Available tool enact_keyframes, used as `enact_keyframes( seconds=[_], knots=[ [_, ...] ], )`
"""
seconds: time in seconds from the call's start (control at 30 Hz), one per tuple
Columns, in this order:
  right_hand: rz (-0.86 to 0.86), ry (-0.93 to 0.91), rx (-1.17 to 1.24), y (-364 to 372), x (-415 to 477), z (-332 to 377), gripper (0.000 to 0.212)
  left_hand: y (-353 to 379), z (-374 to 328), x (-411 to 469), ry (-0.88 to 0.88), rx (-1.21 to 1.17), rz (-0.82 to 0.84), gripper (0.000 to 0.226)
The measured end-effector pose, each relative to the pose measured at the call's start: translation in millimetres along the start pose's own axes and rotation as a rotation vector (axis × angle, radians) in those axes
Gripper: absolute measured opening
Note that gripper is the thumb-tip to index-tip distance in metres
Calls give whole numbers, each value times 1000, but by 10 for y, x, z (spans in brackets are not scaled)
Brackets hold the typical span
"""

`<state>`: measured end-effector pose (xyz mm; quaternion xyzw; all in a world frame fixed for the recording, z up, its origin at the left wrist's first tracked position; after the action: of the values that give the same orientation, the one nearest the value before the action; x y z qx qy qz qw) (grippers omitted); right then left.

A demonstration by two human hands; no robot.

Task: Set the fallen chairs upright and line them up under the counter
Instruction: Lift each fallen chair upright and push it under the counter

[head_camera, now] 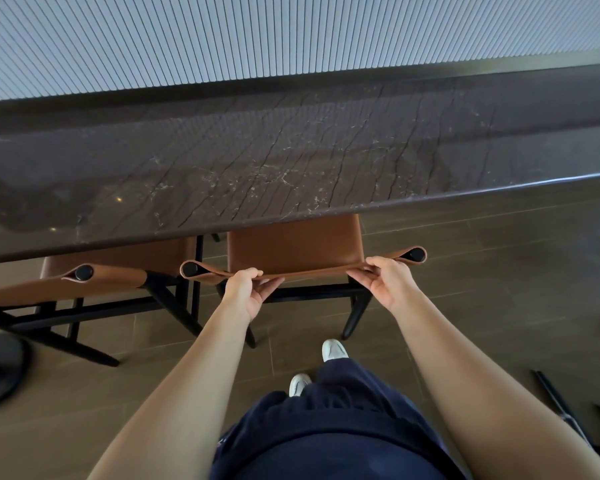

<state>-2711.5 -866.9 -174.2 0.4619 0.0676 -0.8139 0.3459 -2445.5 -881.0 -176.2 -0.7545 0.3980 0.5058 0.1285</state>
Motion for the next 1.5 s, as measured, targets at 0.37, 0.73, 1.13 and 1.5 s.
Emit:
enact_keyframes(
  seconds=[0.37, 0.73, 1.13, 1.5],
  knots=[
    [12, -52, -11, 92, 51, 91, 22, 5, -25, 46, 73, -46, -73, 41],
    [94, -52, -106, 120, 39, 160, 22, -12, -28, 42, 104, -45, -99, 36],
    [100, -22, -154, -59, -71, 137, 19, -1, -24, -115, 62, -76, -101, 37],
    [196, -69, 140, -1109, -710, 177, 27, 143, 733, -773, 58, 154, 202, 26]
  ],
)
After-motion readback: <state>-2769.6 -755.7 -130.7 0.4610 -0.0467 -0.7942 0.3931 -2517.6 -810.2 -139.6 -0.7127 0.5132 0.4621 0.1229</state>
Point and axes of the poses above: each hand's wrist, its own x-axis towards the middle knuckle, its own y-axis out of the palm, z = x × y, the point moved 8 cm from there along x, towards the middle knuckle, and after that the axes turned 11 degrees about -z, right-handed, at the moved point
